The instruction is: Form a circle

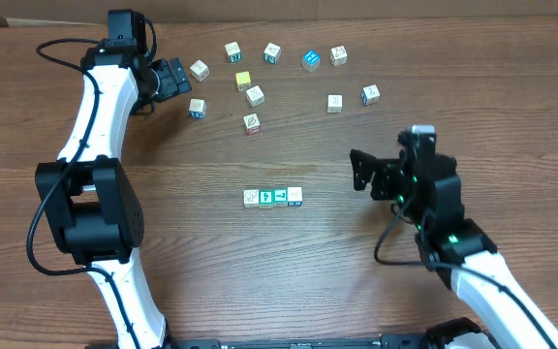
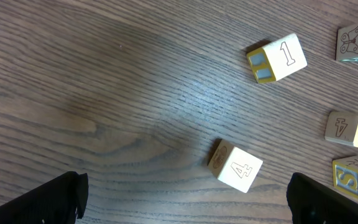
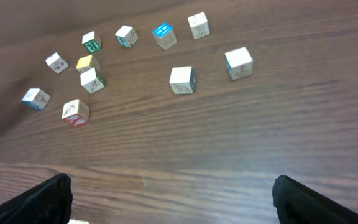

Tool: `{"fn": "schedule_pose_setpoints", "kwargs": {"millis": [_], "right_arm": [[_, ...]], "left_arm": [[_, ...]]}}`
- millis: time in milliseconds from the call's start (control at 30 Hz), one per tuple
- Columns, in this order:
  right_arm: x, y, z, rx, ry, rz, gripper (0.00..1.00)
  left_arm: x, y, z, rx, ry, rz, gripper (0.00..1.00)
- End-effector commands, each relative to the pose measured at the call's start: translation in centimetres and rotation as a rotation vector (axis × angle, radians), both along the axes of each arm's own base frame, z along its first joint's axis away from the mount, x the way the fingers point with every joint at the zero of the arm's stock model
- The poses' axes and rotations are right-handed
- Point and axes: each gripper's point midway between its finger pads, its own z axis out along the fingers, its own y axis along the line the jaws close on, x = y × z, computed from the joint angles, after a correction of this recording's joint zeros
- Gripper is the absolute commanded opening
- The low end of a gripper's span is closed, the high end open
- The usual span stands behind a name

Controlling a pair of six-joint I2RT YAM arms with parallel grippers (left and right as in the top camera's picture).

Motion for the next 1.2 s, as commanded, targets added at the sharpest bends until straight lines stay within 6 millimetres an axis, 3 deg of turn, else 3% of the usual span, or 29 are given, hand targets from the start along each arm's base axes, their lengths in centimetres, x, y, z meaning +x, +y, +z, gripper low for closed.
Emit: {"fn": "schedule_pose_setpoints", "kwargs": {"millis": [0,200,533,1167], "right_arm": [[-1.0,-0.5,0.1,0.015,-0.042,0.002,1.00],[-2.3,-1.0,-0.4,0.026,-0.085,-0.005,1.00],[-4.3,-1.5,-2.9,0.022,-0.058,-0.006,1.00],[-6.7,-2.7,-3.5,0.076,-0.227,-0.008,1.00]], "left_arm": [[0.3,-0.4,0.7,-0.011,-0.019,0.010,1.00],[0.3,-0.4,0.7,-0.011,-0.019,0.010,1.00],[0.3,-0.4,0.7,-0.011,-0.019,0.010,1.00],[0.3,-0.4,0.7,-0.011,-0.018,0.010,1.00]]}}
